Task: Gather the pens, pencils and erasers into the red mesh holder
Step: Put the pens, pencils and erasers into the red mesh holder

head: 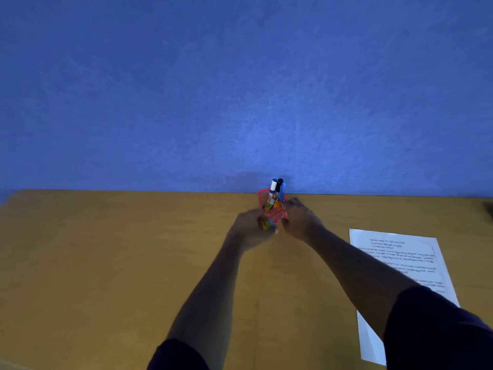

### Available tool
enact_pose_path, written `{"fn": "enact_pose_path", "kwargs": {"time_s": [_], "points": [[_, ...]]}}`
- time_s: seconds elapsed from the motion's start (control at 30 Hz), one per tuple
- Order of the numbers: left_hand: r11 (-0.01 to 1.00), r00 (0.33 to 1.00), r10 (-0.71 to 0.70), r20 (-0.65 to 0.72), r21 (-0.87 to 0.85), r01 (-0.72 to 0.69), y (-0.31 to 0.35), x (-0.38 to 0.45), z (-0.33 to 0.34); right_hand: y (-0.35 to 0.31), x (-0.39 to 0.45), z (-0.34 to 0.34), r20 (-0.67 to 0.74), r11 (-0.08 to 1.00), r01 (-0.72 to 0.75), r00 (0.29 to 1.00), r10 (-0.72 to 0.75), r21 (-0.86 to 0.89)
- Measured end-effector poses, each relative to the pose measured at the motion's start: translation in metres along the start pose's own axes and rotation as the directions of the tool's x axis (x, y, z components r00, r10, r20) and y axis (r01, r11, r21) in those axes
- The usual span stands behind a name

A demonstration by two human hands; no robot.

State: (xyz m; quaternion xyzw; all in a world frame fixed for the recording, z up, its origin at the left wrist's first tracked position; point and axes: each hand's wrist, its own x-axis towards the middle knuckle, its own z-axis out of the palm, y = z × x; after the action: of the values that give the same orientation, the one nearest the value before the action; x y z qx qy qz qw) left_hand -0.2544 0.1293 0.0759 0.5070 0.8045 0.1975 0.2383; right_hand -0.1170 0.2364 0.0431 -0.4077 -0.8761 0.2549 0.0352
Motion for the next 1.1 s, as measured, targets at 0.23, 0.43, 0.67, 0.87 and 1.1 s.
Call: {"fn": "enact_pose_path", "kwargs": {"time_s": [0.23, 0.43, 0.67, 0.87, 1.1], "points": [[0.999, 0.968, -0.045, -0.246, -0.036, 0.038, 0.031, 0.047, -0.020, 0.002, -0.001, 0.003, -0.006, 0.999, 0.032, 0.999, -0.032, -0.033], [0.988, 0.956, -0.136, -0.259, 0.041, 0.152, 0.039, 0.058, -0.007, 0.005, -0.005, 0.001, -0.006, 0.998, 0.046, 0.999, -0.047, -0.029], [0.982, 0.970, -0.129, -0.205, 0.106, 0.153, 0.024, 0.045, 0.006, 0.010, -0.011, 0.006, -0.022, 0.998, 0.070, 0.997, -0.070, 0.004], [0.997, 0.991, -0.067, -0.116, 0.020, 0.070, 0.014, 0.033, 0.010, 0.004, -0.007, 0.007, 0.022, 0.998, 0.050, 0.998, -0.051, 0.044], [1.000, 0.989, -0.018, -0.149, 0.022, 0.021, 0.014, 0.036, 0.013, 0.001, -0.008, 0.011, 0.038, 0.996, 0.036, 0.998, -0.039, 0.083]]}}
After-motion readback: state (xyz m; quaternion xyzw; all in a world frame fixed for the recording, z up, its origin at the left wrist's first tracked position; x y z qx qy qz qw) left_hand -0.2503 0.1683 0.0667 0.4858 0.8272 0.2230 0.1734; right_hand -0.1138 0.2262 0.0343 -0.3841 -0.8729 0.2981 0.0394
